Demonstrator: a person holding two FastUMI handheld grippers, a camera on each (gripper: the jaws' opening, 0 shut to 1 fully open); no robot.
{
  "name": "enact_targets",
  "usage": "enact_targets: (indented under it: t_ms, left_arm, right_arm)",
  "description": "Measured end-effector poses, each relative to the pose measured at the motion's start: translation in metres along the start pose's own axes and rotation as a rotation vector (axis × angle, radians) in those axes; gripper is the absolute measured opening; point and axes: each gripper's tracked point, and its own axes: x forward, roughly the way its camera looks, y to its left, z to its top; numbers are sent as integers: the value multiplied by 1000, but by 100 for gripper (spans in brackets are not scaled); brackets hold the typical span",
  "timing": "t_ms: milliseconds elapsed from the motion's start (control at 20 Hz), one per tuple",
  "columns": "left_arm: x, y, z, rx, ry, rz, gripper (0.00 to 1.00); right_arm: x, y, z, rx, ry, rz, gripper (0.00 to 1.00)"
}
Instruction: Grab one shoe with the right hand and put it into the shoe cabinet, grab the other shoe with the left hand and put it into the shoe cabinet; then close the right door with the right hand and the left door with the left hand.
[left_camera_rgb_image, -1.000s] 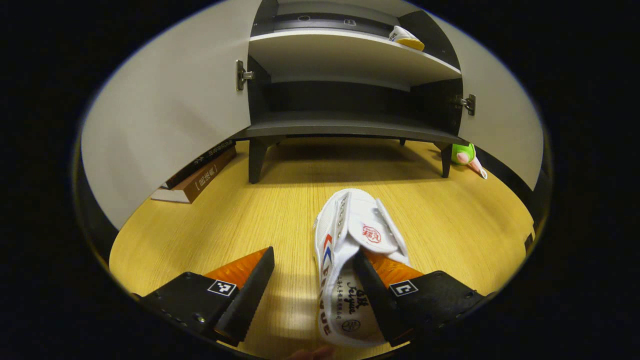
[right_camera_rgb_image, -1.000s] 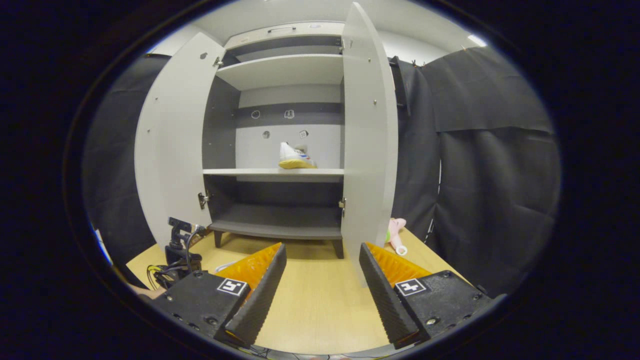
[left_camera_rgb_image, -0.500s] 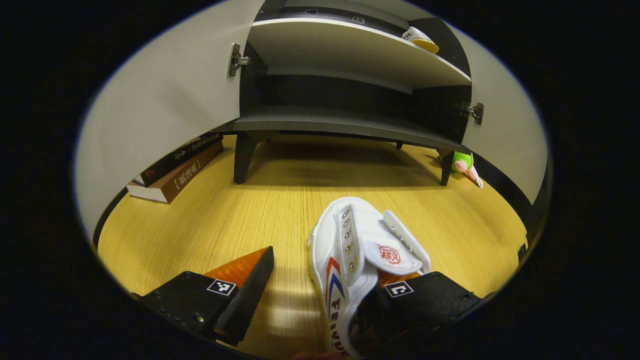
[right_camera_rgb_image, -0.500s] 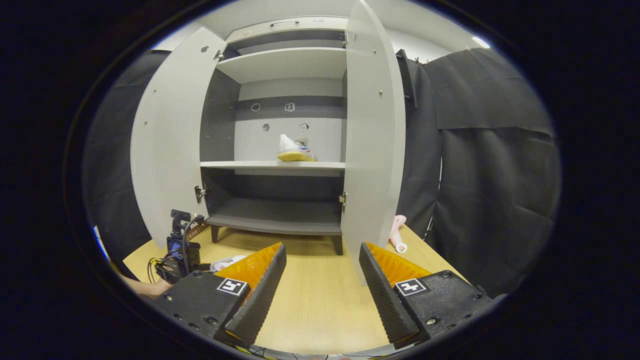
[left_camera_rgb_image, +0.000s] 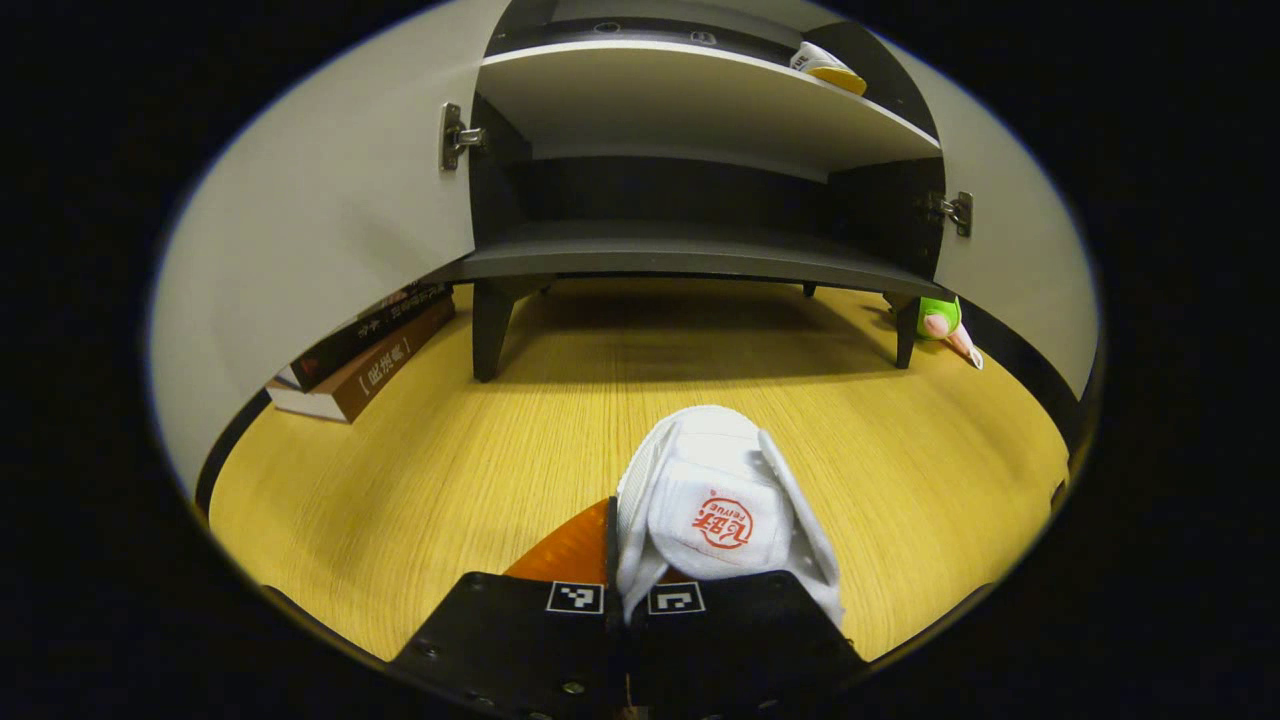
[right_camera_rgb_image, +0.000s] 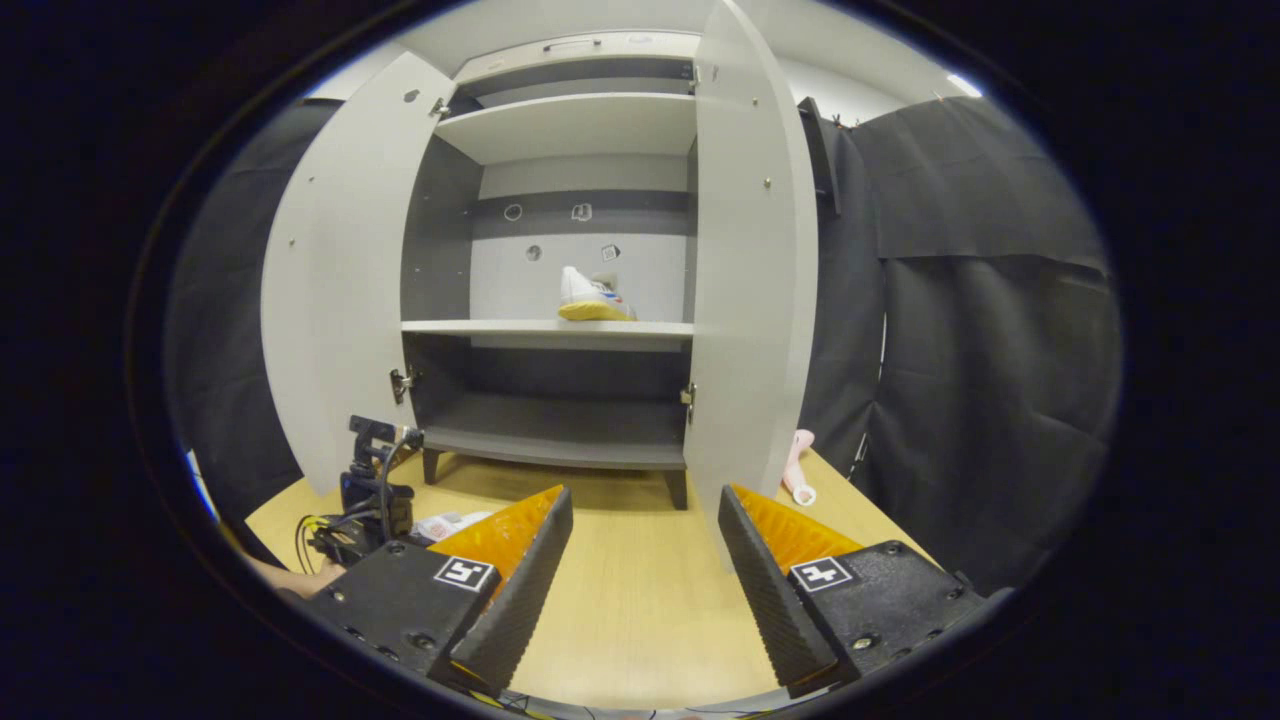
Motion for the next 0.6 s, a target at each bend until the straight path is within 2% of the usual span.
enact_targets:
  t_ms: [50,100,250,350,450,600]
  left_arm:
    - [-16,4,11,7,-29,37,13]
    - [-35,4,28,4,-66,46,2]
    - [-97,-10,101,-56,-199,-7,2]
    - [-128,-14,167,-43,-309,-24,1]
    - [-144,-15,229,-17,-382,-31,2]
    - [-140,-20,311,-45,-421,-45,1]
  right_arm:
    - [0,2,0,-2,0,6,93]
    - [0,4,0,-3,-2,12,92]
    - [3,9,-2,-4,-5,27,93]
    - [4,17,-3,7,0,48,93]
    - [2,23,-2,13,-6,72,93]
    - [-2,27,4,6,-32,85,93]
